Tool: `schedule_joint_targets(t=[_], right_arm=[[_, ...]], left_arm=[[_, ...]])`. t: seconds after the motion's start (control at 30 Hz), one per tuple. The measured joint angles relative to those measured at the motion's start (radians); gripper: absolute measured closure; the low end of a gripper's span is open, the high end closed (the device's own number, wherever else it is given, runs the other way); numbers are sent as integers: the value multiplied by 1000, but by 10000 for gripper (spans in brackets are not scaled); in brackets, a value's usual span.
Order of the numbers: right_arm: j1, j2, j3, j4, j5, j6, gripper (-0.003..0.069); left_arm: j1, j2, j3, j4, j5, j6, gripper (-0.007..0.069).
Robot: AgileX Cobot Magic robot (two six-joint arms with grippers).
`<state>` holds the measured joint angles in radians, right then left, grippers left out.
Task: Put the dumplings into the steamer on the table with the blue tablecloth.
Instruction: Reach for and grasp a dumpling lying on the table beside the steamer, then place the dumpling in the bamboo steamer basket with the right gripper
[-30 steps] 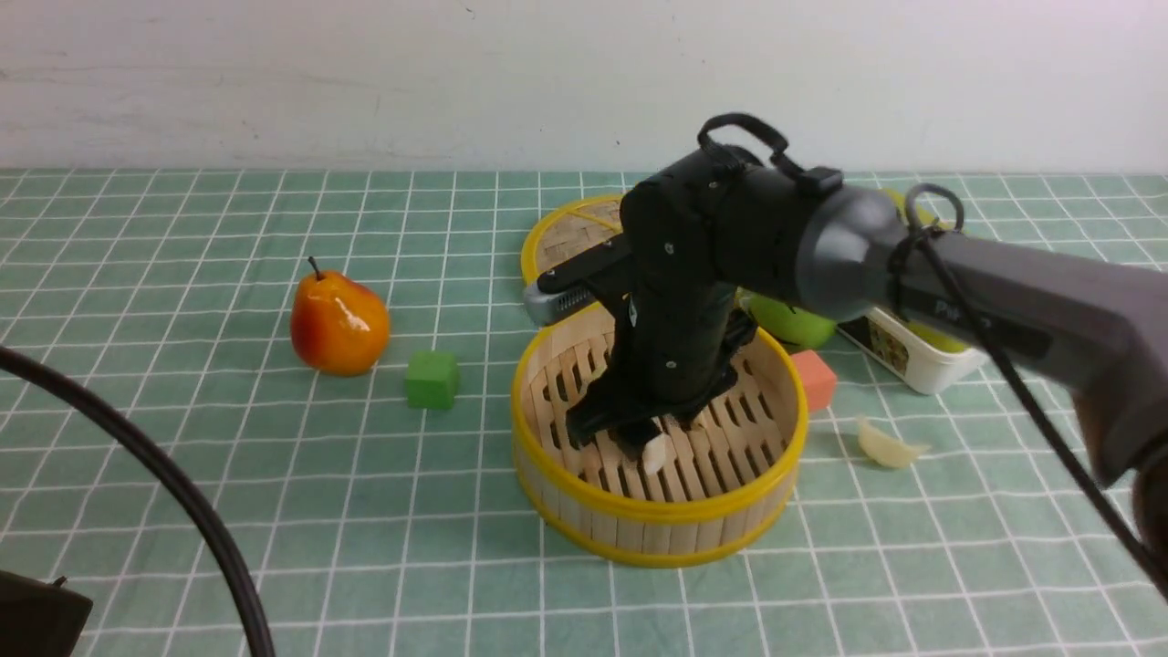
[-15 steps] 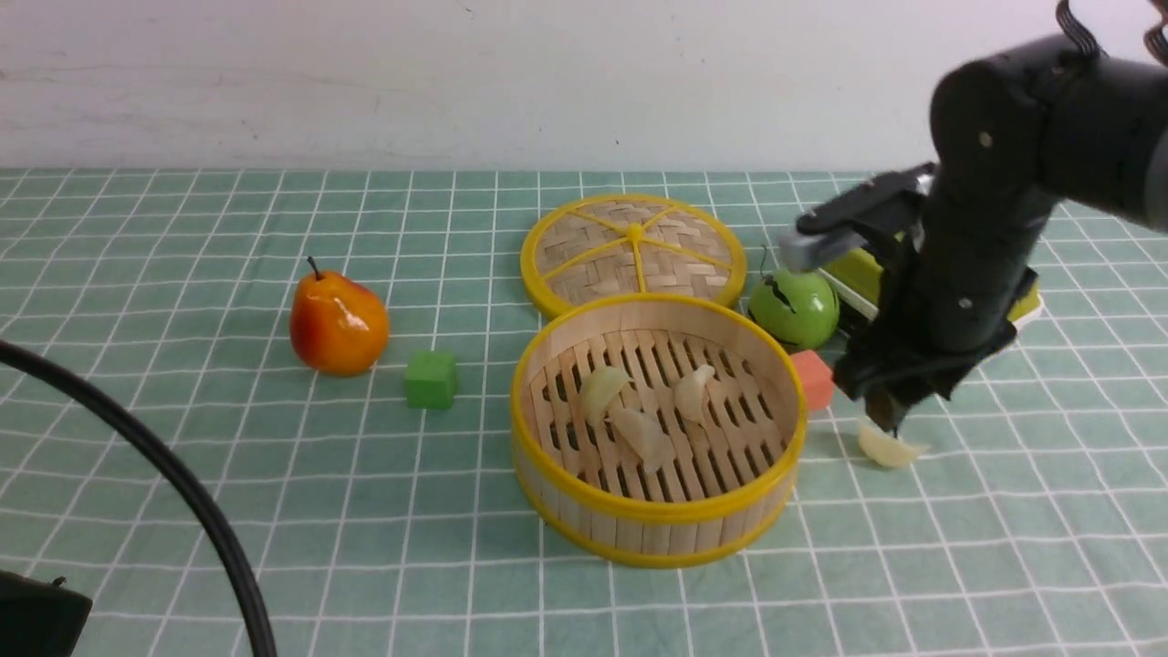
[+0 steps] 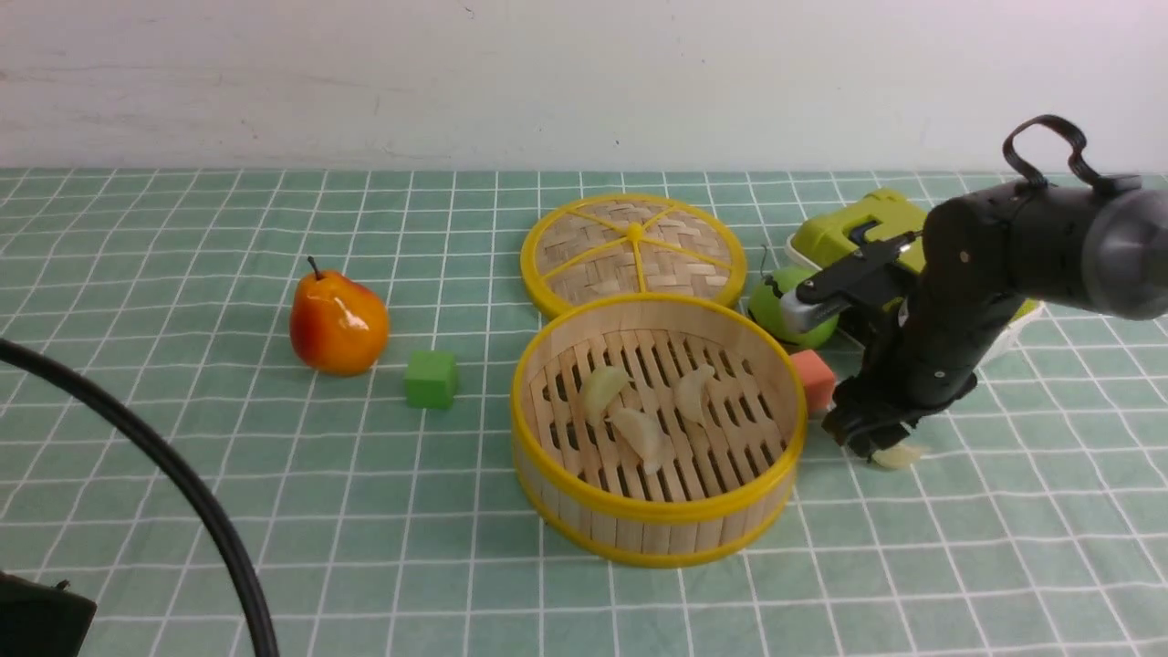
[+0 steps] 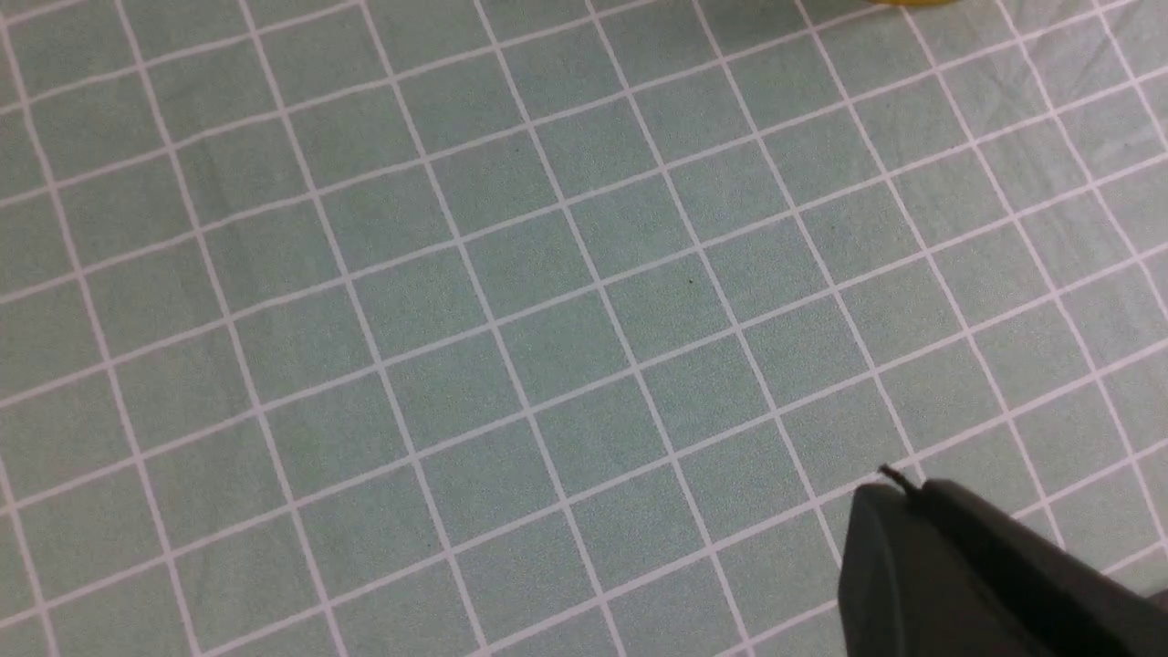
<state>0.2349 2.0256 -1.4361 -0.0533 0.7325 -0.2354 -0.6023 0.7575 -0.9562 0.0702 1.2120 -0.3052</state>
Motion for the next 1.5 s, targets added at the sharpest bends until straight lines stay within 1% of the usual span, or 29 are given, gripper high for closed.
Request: schedule_joint_targets(t=[0.1, 0.13, 0.17, 0.2, 0.23, 0.3, 0.4, 0.47, 0.6, 0.7, 0.73, 0.87, 1.0, 1.23, 1.27, 1.37, 1.5], right_arm=[[0, 10, 0, 0, 6, 0, 291], [0, 10, 0, 2, 13, 0, 350], [0, 10, 0, 2, 13, 0, 350], [-1, 7, 0, 5, 13, 0, 427], [-1, -1, -1, 5, 19, 0, 452], [-2, -18, -14, 14, 46, 0, 460], [-1, -47, -41, 38, 91, 0, 461], [17, -99, -87, 78, 146, 0, 461], [102, -177, -151, 218, 189, 0, 461], [182, -177, -163, 300, 165, -10, 461], [201, -168, -163, 307, 155, -11, 461], [254, -102, -163, 311, 82, -11, 461], [256, -41, -163, 311, 41, 19, 461], [255, 9, -163, 306, 58, 52, 454], [255, 10, -163, 300, 63, 60, 442], [255, 3, -163, 233, 82, 104, 372], [255, -47, -164, 154, 134, 143, 326]], left_arm=[[0, 0, 0, -2, 0, -18, 618], [0, 0, 0, -2, 0, -23, 618], [0, 0, 0, -2, 0, -24, 617], [0, 0, 0, -2, 0, -30, 617], [0, 0, 0, -2, 0, -31, 615], [0, 0, 0, -3, 0, -32, 613], [0, 0, 0, -3, 0, -33, 610], [0, 0, 0, -3, 0, -33, 608], [0, 0, 0, -2, -1, -33, 608], [0, 0, 0, 2, -3, -33, 607], [0, 0, 0, 3, -3, -33, 607], [0, 0, 0, 14, -4, -33, 604], [0, 0, 0, 24, -3, -33, 602], [0, 0, 0, 30, 3, -33, 601], [0, 0, 0, 31, 3, -33, 600], [0, 0, 0, 32, 3, -33, 596], [0, -16, 1, 32, 3, -33, 592]])
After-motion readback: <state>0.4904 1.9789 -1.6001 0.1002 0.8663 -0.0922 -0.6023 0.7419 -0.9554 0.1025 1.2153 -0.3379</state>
